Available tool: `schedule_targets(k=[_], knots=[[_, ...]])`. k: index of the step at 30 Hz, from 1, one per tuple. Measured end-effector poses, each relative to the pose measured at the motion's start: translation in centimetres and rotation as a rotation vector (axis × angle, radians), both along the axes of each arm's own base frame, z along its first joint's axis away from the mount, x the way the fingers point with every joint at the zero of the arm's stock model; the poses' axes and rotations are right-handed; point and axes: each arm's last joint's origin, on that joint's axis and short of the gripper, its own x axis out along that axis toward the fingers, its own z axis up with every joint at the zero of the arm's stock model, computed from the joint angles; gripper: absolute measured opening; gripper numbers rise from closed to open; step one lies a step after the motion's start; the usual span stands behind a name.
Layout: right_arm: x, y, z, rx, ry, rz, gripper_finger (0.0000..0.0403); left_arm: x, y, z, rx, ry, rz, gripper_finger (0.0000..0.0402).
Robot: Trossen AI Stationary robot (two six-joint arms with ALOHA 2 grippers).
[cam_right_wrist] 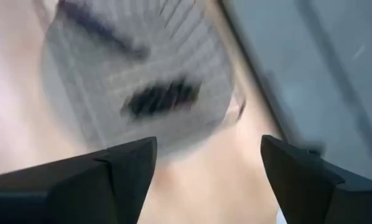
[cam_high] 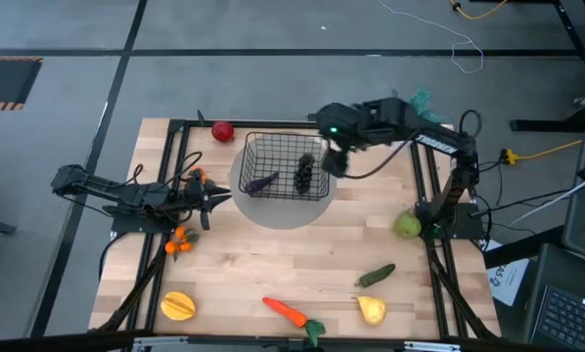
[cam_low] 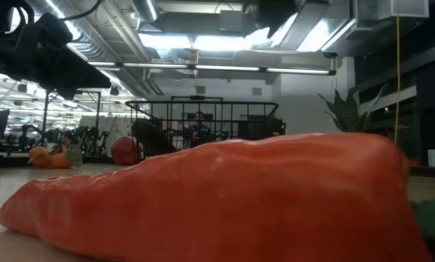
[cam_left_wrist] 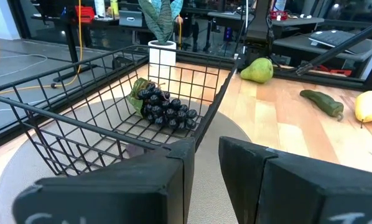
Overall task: Build produce basket
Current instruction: Put the green chili pepper into the black wire basket
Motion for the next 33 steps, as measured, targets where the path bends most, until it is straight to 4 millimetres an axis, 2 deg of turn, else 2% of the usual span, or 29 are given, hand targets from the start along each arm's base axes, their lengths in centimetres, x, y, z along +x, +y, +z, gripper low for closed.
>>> schedule_targets(k=[1,7,14,20,25,33], knots=[[-0.7,0.3,0.3,0.043,0.028,-0.015,0.0274,0.0,0.0,0.0,0.0,0.0,0.0,0.0064],[-2.4,2.0,1.8,0.166,-0.07,-0.019,0.0274,0.0,0.0,0.0,0.0,-0.001,-0.001,0.0064],[-3.6,4.1,0.5,0.183,-0.006,0.026,0.0274,0.0,0.0,0.0,0.0,0.0,-0.001,0.0064],[-4.6,5.1,-3.4,0.209,0.139,-0.025,0.0274,0.0,0.0,0.0,-0.001,-0.001,-0.001,0.0064],[-5.3,5.9,-7.9,0.216,0.286,-0.16,0.0273,0.0,0.0,0.0,-0.001,-0.001,-0.001,0.0064],[-6.3,9.5,-13.8,0.371,0.471,-0.165,0.0273,0.0,0.0,0.0,-0.001,-0.001,0.0,0.0064]])
